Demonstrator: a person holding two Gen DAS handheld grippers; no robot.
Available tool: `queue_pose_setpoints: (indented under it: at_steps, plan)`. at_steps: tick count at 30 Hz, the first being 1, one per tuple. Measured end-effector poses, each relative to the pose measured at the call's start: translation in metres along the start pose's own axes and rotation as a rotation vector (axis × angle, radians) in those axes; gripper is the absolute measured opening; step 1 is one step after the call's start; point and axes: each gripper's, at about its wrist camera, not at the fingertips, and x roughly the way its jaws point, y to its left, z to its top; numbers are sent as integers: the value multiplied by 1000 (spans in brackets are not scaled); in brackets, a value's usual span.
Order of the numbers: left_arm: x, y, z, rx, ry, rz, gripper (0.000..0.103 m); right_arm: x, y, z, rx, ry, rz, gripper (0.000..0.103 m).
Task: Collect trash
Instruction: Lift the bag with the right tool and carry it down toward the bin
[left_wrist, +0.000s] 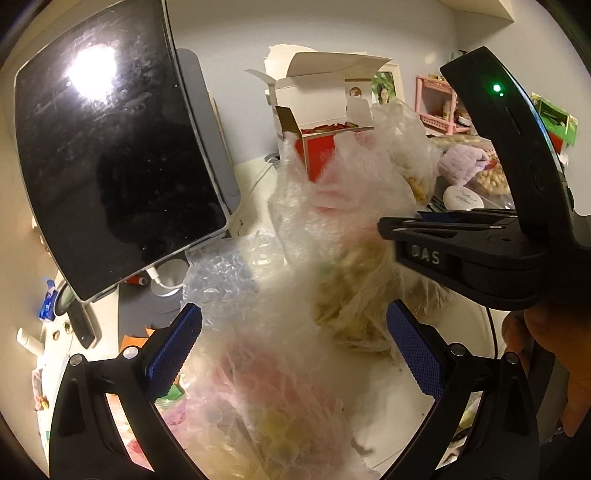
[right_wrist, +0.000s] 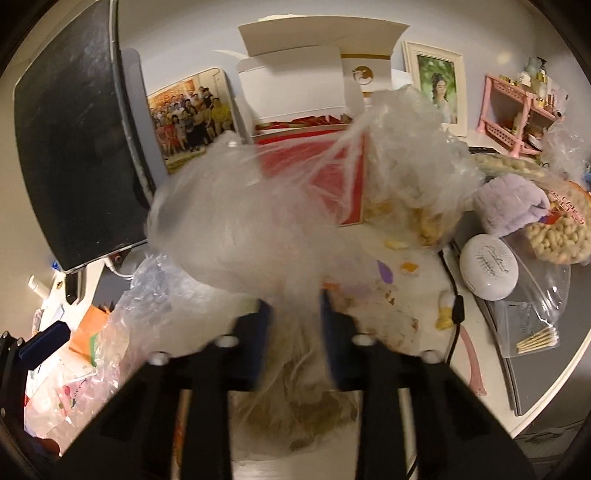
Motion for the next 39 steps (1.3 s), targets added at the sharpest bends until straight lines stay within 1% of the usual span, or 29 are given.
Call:
queue_pose_setpoints:
  at_steps: [1,4,10,15,20,26,31,34,39]
  plan:
    - [-1,0,-1,1,-2,2,97,-2,2,-1,-7,-7,1,10]
    - [-5,3,-2,-6,-10,1,97,-11,7,0,-22,-36,16,6]
    - [-25,5,-2,-14,-41,-7,97,-49,11,9,-22,-131,8,5]
    - [-57,8,-2,-30,-89,-16,97,-89,13,11,-16,-190,9,5]
    - [-96,13,-12,-43,-131,-16,97,-133,28,0,-38,-231,12,5]
    - [-143,17,-39,-55,-155,-16,97,-178,52,-34,-73,-242,30,5]
    - [-179,25,-72,-74,-160,-15,97,-206,80,-73,-100,-231,55,5]
    - [-202,32,-98,-84,-160,-6,97,-220,99,-98,-123,-217,74,5]
    - [-242,48,-153,-89,-140,26,97,-241,133,-146,-155,-191,110,5]
